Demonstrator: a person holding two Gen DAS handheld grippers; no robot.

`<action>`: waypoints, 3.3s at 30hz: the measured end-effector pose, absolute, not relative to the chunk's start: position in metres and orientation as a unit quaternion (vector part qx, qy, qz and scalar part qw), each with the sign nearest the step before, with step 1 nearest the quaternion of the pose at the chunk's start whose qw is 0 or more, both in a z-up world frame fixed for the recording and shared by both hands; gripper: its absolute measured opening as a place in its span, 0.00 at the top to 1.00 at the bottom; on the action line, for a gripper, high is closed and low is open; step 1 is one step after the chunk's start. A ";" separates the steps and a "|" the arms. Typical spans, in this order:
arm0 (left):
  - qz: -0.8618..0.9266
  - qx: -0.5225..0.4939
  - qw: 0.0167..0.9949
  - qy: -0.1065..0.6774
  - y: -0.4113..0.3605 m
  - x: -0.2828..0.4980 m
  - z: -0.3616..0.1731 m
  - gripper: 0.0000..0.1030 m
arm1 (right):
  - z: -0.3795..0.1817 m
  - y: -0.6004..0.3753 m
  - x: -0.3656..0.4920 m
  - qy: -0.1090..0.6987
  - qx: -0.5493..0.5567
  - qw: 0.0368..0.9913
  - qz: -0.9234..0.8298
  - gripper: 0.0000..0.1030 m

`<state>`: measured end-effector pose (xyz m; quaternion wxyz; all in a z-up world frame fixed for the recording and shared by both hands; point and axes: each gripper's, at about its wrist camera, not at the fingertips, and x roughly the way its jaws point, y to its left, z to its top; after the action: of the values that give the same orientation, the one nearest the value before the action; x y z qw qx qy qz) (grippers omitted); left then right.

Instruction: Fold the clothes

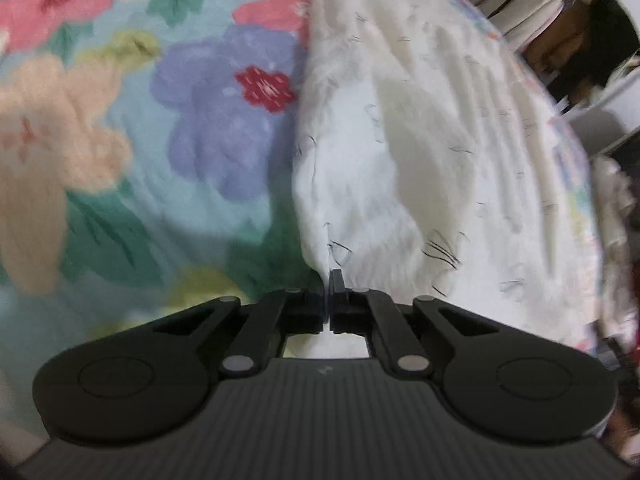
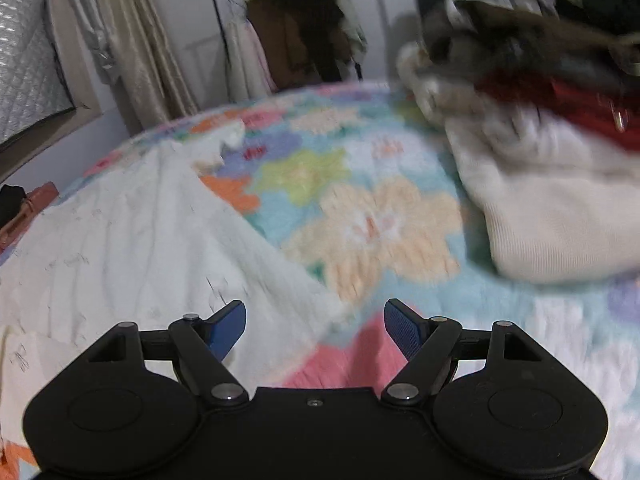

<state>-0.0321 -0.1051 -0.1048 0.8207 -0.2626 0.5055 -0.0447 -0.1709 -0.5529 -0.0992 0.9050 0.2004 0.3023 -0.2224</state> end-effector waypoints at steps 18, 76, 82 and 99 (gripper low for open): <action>-0.023 -0.263 0.837 0.479 -0.110 -0.035 -0.115 0.98 | -0.120 -0.525 -0.142 0.290 0.097 0.931 -0.201 0.92; 0.000 -0.226 0.876 0.426 -0.044 -0.086 -0.048 0.87 | -0.035 -0.553 -0.181 0.339 0.049 0.917 -0.204 0.59; -0.070 -0.149 0.905 0.393 -0.065 -0.046 0.010 0.63 | 0.032 -0.562 -0.113 0.377 0.141 0.911 -0.092 0.51; -0.094 -0.070 0.898 0.425 -0.147 0.139 -0.021 0.63 | -0.050 -0.625 0.140 0.402 0.307 0.860 -0.059 0.45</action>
<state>0.1389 -0.1474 -0.0215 0.8977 -0.0702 0.4246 -0.0942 0.1402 -0.6251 -0.0502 0.8605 0.3068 0.4024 -0.0592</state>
